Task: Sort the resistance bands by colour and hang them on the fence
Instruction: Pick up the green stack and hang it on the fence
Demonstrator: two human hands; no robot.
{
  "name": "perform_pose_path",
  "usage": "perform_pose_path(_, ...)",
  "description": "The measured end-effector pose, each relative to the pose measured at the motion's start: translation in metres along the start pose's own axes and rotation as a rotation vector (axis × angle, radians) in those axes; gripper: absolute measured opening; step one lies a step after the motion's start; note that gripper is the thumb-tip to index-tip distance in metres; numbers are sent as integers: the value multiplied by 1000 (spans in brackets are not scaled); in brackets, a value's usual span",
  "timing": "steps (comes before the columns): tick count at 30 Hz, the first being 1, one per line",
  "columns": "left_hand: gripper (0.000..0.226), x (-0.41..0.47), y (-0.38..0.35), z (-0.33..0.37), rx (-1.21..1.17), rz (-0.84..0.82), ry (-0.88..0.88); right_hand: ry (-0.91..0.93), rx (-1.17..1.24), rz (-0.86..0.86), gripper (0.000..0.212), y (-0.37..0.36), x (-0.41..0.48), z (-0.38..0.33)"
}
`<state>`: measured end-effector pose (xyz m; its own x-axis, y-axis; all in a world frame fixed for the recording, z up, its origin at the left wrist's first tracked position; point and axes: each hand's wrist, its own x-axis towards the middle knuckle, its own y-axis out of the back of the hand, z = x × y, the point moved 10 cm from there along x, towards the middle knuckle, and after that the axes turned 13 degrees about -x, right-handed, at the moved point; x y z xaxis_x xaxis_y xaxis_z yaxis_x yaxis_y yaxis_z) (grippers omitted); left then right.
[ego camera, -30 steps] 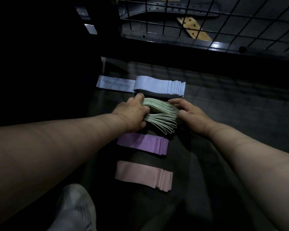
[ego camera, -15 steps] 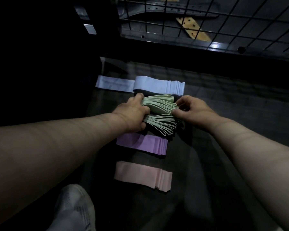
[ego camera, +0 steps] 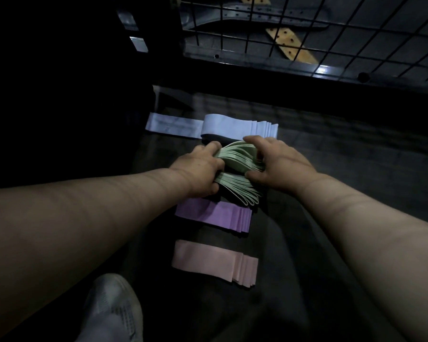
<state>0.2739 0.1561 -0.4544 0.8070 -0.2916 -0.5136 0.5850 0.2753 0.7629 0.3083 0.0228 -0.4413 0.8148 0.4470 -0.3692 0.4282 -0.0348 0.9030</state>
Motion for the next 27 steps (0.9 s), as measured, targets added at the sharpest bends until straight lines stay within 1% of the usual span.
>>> perform_pose_path(2, 43, 0, 0, 0, -2, -1, -7, -5, -34, -37, 77, -4, 2, -2)
perform_pose_path(4, 42, 0, -1, 1, 0, -6, -12, -6, -55, -32, 74, -7, 2, -3)
perform_pose_path(7, 42, 1, -1, 0, 6, -6, -16, 10, -72, 48, 62, -3, 3, -7)
perform_pose_path(11, 41, 2, 0, 0, 3, 14, -38, 107, -161, 152, 46, 3, 2, -21)
perform_pose_path(13, 40, 3, -2, 0, 4, 15, -59, 135, -190, 173, 40, 4, 1, -26)
perform_pose_path(18, 42, 5, -5, -2, 6, 9, -75, 144, -198, 164, 41, 2, 0, -30)
perform_pose_path(22, 42, 5, -4, -1, 13, 18, -84, 74, -186, 89, 64, -1, 4, -28)
perform_pose_path(23, 42, 5, -5, -2, 14, 17, -82, 75, -209, 69, 65, -2, 4, -29)
perform_pose_path(27, 42, 3, -2, -1, 33, 27, -74, 86, -273, 95, 44, -1, 6, -28)
